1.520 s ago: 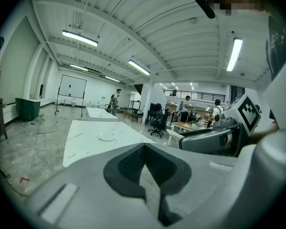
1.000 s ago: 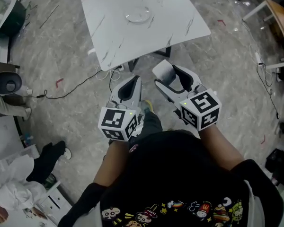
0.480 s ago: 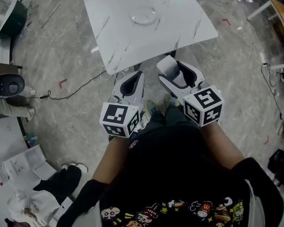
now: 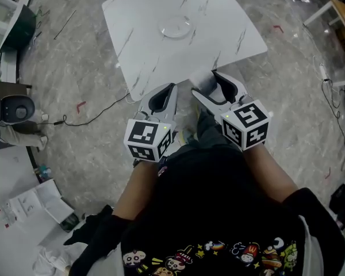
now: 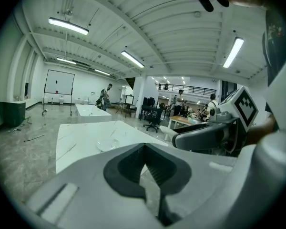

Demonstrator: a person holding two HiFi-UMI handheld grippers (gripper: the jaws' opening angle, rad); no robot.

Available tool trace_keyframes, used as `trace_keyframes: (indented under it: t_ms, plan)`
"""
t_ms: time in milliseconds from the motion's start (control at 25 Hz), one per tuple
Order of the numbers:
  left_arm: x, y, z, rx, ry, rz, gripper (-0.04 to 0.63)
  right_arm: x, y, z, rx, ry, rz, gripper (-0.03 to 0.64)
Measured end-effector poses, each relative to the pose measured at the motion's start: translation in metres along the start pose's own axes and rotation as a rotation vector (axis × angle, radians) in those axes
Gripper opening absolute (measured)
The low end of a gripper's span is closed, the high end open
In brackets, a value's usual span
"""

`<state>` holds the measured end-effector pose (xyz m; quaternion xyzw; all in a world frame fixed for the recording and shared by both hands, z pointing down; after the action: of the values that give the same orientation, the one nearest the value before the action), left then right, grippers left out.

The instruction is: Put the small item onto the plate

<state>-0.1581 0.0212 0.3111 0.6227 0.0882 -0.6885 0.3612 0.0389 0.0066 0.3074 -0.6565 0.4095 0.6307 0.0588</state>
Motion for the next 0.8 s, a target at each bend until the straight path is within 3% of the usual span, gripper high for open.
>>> trace_keyframes:
  t_ms: [480, 800]
  plan:
    - [0.021, 0.091, 0.050, 0.063, -0.024, 0.049, 0.000, 0.031, 0.080, -0.079, 0.065, -0.010, 0.052, 0.334]
    - [0.017, 0.151, 0.098, 0.144, -0.084, 0.097, 0.000, 0.041, 0.157, -0.130, 0.120, -0.035, 0.124, 0.334]
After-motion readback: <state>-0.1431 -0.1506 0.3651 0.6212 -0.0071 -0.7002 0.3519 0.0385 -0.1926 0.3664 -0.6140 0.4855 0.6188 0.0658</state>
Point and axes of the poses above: the fingertips, and each gripper's own axes: y forward along the fingers, z to its left, x out of its top, the point moved 10 cm from there along -y, backward along the fingers, and after that the axes turned 3 degrees about -x, right-handed, at the moved point
